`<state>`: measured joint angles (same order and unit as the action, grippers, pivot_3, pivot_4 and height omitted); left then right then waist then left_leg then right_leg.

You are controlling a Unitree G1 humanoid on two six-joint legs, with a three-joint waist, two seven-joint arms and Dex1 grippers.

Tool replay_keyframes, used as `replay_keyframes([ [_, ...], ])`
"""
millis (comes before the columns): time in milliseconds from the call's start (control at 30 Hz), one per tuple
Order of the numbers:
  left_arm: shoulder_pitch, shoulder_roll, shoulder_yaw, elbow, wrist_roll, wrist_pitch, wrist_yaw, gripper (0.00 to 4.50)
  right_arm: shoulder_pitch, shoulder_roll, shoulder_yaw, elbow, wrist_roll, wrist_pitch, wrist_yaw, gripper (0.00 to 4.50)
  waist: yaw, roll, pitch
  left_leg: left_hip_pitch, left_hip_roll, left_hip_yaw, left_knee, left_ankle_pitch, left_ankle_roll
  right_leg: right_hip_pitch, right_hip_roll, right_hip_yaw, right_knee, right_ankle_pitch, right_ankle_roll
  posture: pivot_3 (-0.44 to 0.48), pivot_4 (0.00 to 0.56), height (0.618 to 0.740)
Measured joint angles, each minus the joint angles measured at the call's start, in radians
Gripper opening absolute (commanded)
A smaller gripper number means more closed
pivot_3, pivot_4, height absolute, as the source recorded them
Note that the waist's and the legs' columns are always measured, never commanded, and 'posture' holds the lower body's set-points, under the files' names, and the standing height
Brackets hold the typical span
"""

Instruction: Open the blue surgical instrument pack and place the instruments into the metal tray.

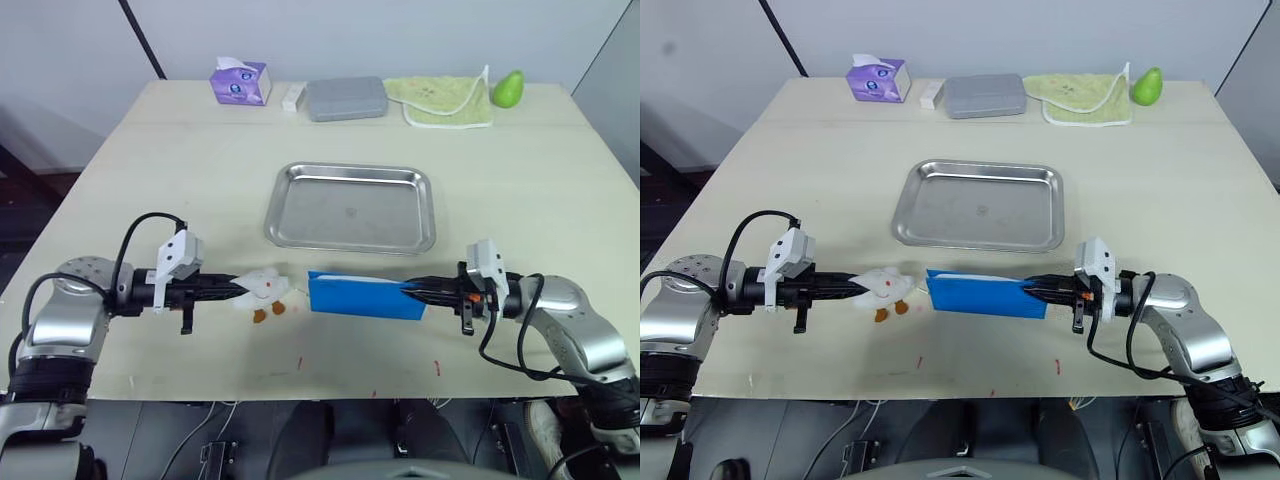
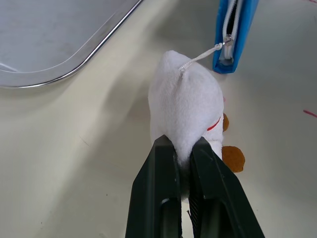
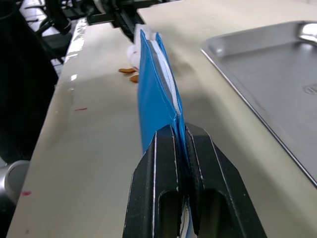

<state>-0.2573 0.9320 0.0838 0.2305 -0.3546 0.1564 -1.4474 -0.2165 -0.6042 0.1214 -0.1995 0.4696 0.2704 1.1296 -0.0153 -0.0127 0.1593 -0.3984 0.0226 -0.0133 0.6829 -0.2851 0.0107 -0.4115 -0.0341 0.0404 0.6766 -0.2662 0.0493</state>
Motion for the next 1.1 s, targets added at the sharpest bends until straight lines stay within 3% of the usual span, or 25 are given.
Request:
replay_keyframes([
  [133, 0.0, 0.0, 0.0, 0.008, -0.001, -0.009, -0.009, 0.03, 0.0, 0.0, 0.001, 0.0, -0.002, -0.003, 0.0, 0.0, 0.0, 0.0, 0.0, 0.0, 0.0, 0.0, 0.0, 0.0, 0.0, 0.0, 0.0, 0.0, 0.0, 0.0, 0.0, 0.0, 0.15, 0.74],
  [267, 0.005, 0.004, 0.003, 0.019, -0.009, 0.005, -0.02, 1.65, -0.005, -0.002, 0.004, 0.001, -0.008, -0.006, 0.001, 0.0, -0.001, 0.0, 0.0, 0.0, 0.0, 0.0, 0.0, 0.0, 0.0, 0.0, 0.0, 0.0, 0.0, 0.0, 0.0, 0.0, 0.15, 0.74],
  [433, 0.021, 0.046, 0.042, 0.036, -0.035, 0.054, -0.031, 4.21, -0.009, -0.011, 0.01, 0.004, -0.008, -0.013, 0.007, 0.0, -0.001, 0.0, 0.0, 0.0, 0.0, 0.0, 0.0, 0.0, 0.0, 0.0, 0.0, 0.0, 0.0, 0.0, 0.0, 0.0, 0.15, 0.74],
  [467, 0.024, 0.057, 0.061, 0.037, -0.046, 0.079, -0.035, 4.45, -0.01, -0.013, 0.011, 0.004, -0.008, -0.014, 0.01, 0.0, 0.0, 0.0, 0.0, 0.0, 0.0, 0.0, 0.0, 0.0, 0.0, 0.0, 0.0, 0.0, 0.0, 0.0, 0.0, 0.0, 0.15, 0.74],
  [700, 0.006, 0.16, 0.151, 0.036, -0.212, 0.384, -0.09, 4.45, -0.013, -0.024, 0.013, 0.005, -0.008, -0.016, 0.03, 0.0, -0.001, -0.001, 0.0, 0.0, 0.0, 0.0, 0.0, 0.0, 0.0, 0.0, 0.0, 0.0, 0.0, 0.0, 0.0, 0.0, 0.15, 0.74],
  [833, -0.033, 0.161, 0.164, 0.015, -0.265, 0.464, -0.087, 4.45, -0.017, -0.036, 0.015, 0.005, -0.008, -0.016, 0.047, 0.0, 0.002, -0.001, 0.0, 0.0, 0.0, 0.0, 0.0, 0.0, 0.0, 0.0, 0.0, 0.0, 0.0, 0.0, 0.0, 0.0, 0.15, 0.74],
  [1100, -0.094, 0.0, 0.055, -0.155, -0.255, 0.432, -0.005, 4.45, -0.049, -0.043, 0.027, 0.026, -0.016, -0.019, 0.083, 0.0, 0.0, -0.001, 0.0, 0.0, 0.0, 0.0, 0.001, 0.0, 0.0, 0.0, 0.0, 0.0, 0.001, 0.0, 0.0, 0.0, 0.15, 0.74],
])
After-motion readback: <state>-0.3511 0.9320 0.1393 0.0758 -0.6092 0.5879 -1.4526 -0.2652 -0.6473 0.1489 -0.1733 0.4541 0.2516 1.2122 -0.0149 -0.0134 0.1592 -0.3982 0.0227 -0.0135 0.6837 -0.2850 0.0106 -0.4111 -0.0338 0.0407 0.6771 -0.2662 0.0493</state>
